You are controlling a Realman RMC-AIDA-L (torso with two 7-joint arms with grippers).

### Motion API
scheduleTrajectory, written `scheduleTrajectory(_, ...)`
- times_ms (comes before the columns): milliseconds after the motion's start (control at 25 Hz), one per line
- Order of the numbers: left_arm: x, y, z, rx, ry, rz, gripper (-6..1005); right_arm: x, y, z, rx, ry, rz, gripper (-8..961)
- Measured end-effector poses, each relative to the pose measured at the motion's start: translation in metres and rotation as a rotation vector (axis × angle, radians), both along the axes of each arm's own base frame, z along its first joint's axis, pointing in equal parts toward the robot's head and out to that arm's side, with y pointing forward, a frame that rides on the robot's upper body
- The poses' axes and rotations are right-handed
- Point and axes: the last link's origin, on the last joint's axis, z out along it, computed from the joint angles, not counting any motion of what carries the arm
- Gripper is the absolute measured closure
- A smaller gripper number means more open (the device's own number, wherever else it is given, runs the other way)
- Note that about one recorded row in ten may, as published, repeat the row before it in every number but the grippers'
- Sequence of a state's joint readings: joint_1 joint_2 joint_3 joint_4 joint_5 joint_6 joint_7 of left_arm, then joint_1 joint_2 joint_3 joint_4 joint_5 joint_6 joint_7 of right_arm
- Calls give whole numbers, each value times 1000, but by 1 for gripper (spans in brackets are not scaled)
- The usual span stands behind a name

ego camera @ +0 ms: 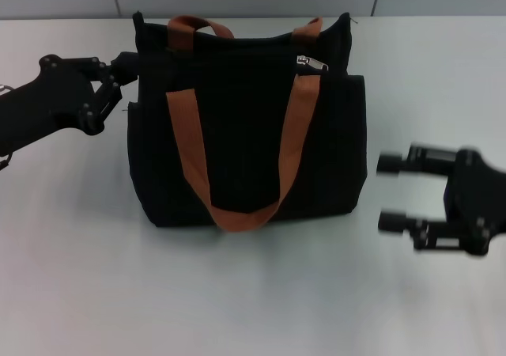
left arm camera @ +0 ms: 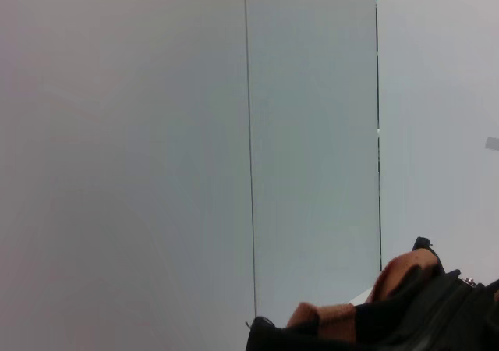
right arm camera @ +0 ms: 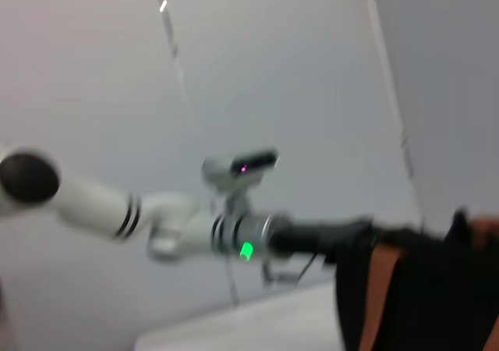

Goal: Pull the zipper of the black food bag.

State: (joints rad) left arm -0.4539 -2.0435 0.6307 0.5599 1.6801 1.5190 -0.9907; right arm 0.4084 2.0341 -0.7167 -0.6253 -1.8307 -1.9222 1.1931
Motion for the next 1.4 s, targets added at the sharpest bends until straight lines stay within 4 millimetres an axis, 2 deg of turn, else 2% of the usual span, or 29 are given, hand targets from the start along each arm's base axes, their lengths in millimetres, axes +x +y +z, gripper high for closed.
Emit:
scheduleTrajectory(200,-7,-5,4,-47,-39,62,967,8,-11,-14,-34,-52,10,230)
scheduleTrajectory(320,-12,-9,7,-63,-69,101,967,9,-12,-19,-27,-46,19,212)
scheduleTrajectory(480,-15,-18,21,-128,-111,123,967,7,-11,-20,-26,-46,27,212)
scheduleTrajectory(640,-14,-24,37,-222,-132,122,877,7,-10,-21,-23,-51,24,212)
scheduleTrajectory(800,-12,-27,47,-233,-152,109,787,8,-8,-22,-19,-56,18,212)
scheduleTrajectory(960,2,-41,56,-257,-208,-27,648,6,-5,-27,-16,-69,14,212)
scheduleTrajectory(1040,7,-45,52,-271,-198,-84,570,5,-2,-30,-17,-80,13,212)
scheduleTrajectory(1240,18,-63,22,-346,-155,-228,326,2,2,-38,-28,-92,28,212)
scheduleTrajectory(1320,18,-67,16,-362,-148,-244,281,2,1,-40,-21,-91,44,212)
scheduleTrajectory(1360,17,-78,-2,-417,-124,-259,259,2,0,-41,-17,-90,50,212)
scheduleTrajectory(1400,17,-81,-6,-432,-117,-262,236,2,-1,-42,-15,-90,57,212)
